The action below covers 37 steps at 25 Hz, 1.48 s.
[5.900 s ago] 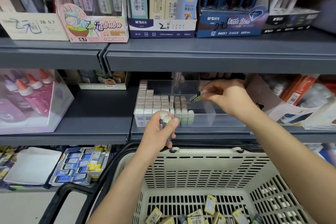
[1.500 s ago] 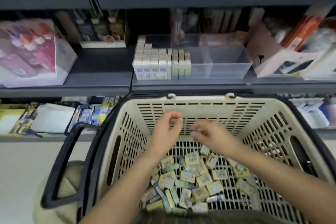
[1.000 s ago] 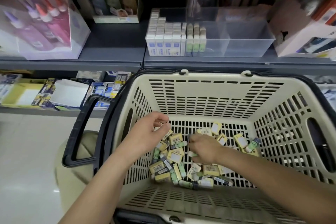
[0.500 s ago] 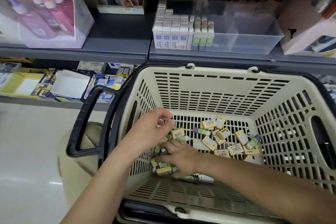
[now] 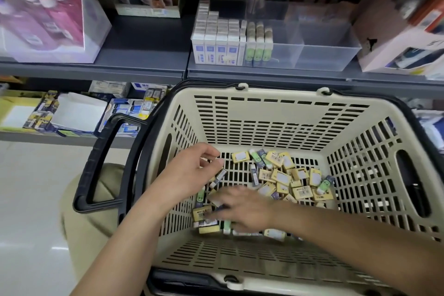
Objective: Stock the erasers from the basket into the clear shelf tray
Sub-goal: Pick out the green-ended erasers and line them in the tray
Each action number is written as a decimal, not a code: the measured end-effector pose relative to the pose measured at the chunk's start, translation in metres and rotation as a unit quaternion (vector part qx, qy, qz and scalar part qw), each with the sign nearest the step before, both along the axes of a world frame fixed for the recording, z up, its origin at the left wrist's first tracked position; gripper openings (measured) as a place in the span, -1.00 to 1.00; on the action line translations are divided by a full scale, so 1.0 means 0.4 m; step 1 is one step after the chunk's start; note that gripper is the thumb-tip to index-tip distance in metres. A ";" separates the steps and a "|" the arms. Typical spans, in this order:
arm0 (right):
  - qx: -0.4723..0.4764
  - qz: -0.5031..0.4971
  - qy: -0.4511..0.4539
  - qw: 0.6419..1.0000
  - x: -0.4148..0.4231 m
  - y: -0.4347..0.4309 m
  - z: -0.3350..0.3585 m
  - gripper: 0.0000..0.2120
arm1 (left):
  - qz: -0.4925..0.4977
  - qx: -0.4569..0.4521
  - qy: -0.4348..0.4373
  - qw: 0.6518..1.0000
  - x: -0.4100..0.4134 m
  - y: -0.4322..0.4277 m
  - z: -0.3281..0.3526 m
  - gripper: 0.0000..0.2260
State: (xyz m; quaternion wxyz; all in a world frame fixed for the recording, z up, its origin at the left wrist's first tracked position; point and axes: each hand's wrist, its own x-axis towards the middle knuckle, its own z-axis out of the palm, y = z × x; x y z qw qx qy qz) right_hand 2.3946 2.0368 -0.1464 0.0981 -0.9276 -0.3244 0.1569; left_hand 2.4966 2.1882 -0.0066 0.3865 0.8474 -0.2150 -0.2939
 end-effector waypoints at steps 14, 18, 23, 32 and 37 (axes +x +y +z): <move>-0.047 0.048 -0.065 0.996 0.022 0.016 -0.015 -0.50 | 0.016 0.018 0.007 1.000 0.008 0.003 -0.003 -0.85; -0.099 0.025 0.011 0.995 0.036 0.018 -0.030 -0.52 | -0.053 0.183 -0.085 0.978 0.001 -0.035 -0.053 -0.61; -0.128 -0.099 0.015 0.987 -0.028 -0.205 -0.007 -0.53 | -0.124 0.328 0.030 0.936 -0.003 -0.140 -0.195 -0.35; -0.049 -0.522 0.138 0.840 -0.033 -0.286 0.010 -0.30 | -0.082 0.171 -0.032 0.981 -0.013 -0.137 -0.276 -0.46; -0.021 -0.514 0.064 0.855 0.011 -0.266 0.009 -0.44 | -0.052 0.425 0.024 0.903 -0.035 -0.096 -0.299 -0.48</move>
